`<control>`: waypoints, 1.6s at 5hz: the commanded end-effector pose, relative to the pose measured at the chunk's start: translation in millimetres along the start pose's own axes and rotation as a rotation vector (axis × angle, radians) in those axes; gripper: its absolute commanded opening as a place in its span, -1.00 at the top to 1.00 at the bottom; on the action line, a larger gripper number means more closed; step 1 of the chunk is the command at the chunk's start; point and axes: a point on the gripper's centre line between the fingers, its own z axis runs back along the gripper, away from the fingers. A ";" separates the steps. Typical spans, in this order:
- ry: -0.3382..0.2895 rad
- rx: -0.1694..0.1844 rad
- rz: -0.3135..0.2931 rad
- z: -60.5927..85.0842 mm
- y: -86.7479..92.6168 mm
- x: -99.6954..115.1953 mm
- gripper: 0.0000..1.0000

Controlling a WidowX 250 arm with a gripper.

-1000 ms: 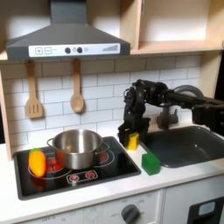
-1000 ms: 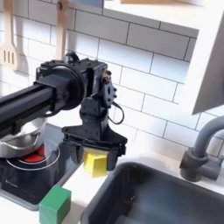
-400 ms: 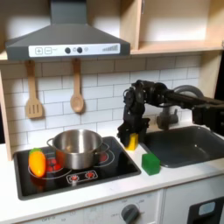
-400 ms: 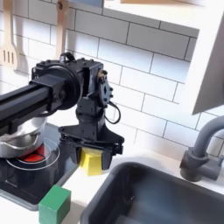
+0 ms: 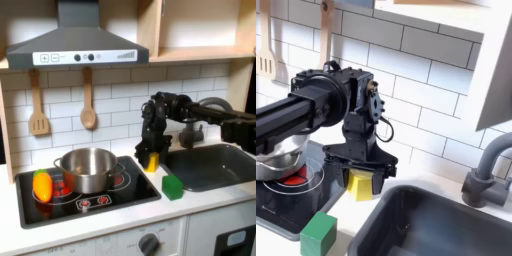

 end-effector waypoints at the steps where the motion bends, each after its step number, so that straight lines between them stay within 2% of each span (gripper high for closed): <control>1: -0.007 -0.008 -0.007 6.2 -0.6 -1.0 1.00; 3: -0.028 -0.018 -0.015 18.5 -2.9 0.6 1.00; 5: -0.026 -0.035 -0.023 32.0 -3.9 -8.7 1.00; 6: -0.058 -0.044 -0.030 47.4 -6.0 -8.7 1.00; 7: -0.069 -0.042 -0.021 57.3 0.3 -13.9 1.00; 8: -0.060 -0.038 -0.039 63.1 2.4 -29.3 1.00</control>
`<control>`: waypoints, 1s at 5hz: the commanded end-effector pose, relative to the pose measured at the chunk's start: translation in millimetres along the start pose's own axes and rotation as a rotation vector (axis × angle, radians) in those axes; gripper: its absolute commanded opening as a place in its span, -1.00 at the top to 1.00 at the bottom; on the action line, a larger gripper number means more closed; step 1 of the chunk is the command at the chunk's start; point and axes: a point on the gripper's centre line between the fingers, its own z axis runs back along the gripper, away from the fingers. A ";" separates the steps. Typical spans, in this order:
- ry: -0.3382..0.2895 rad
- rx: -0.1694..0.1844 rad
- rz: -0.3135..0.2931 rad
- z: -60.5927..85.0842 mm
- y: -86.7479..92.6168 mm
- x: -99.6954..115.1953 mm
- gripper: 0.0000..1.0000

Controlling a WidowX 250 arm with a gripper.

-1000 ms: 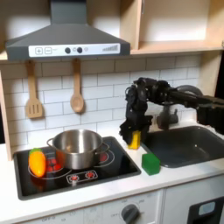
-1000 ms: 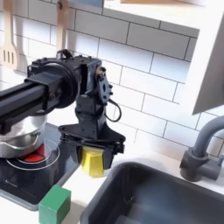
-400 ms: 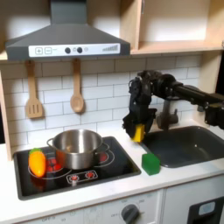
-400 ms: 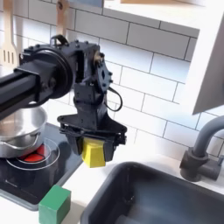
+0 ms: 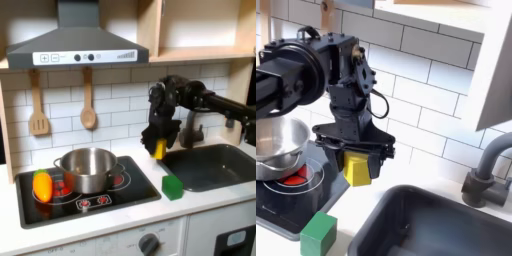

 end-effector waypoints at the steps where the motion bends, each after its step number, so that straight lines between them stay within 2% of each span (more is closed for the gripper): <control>1: 0.022 0.002 -0.013 11.1 2.3 -33.5 1.00; 3: 0.027 0.007 -0.031 24.0 4.4 -63.1 1.00; 5: 0.033 0.013 -0.038 26.8 6.8 -78.6 1.00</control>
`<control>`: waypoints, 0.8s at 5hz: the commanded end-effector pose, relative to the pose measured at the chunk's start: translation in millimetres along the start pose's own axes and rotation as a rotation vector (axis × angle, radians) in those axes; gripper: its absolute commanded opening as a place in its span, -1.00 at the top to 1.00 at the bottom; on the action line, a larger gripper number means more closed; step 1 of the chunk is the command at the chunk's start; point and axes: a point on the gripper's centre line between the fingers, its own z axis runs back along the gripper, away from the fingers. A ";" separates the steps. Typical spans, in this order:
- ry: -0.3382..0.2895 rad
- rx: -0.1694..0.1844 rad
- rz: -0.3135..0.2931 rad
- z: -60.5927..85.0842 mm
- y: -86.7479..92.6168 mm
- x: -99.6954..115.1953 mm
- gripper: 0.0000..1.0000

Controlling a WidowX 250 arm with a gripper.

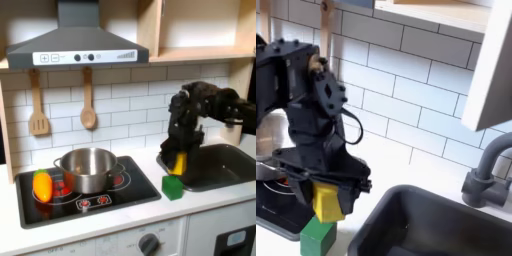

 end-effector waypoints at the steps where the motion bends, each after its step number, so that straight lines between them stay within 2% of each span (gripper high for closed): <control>1: 0.016 0.023 0.000 -4.2 6.4 -6.5 1.00; 4: 0.018 0.034 0.002 -8.7 12.7 -2.6 1.00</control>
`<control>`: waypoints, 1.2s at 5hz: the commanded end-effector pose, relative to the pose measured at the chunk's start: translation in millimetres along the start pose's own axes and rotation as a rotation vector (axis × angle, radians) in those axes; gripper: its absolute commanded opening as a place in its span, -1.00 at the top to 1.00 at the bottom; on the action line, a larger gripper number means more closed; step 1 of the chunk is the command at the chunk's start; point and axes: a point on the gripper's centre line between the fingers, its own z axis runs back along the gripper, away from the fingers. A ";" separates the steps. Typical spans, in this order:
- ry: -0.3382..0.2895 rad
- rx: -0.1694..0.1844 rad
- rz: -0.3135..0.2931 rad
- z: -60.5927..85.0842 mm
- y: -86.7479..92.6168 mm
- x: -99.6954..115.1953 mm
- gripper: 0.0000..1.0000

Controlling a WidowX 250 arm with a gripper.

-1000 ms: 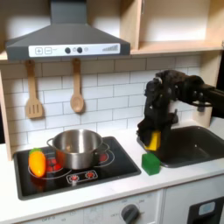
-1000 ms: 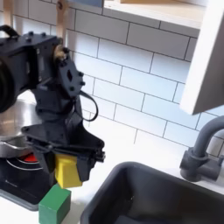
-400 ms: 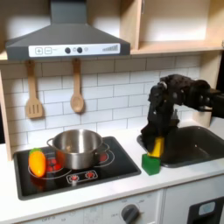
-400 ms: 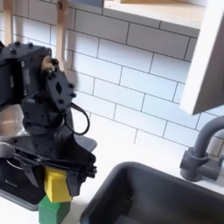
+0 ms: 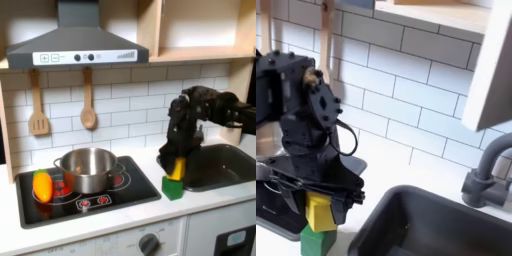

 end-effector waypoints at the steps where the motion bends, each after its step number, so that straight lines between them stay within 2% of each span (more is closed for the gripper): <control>1: 0.013 0.008 0.013 -4.8 7.9 0.7 1.00; 6: 0.026 0.002 0.010 -9.3 -0.6 2.2 1.00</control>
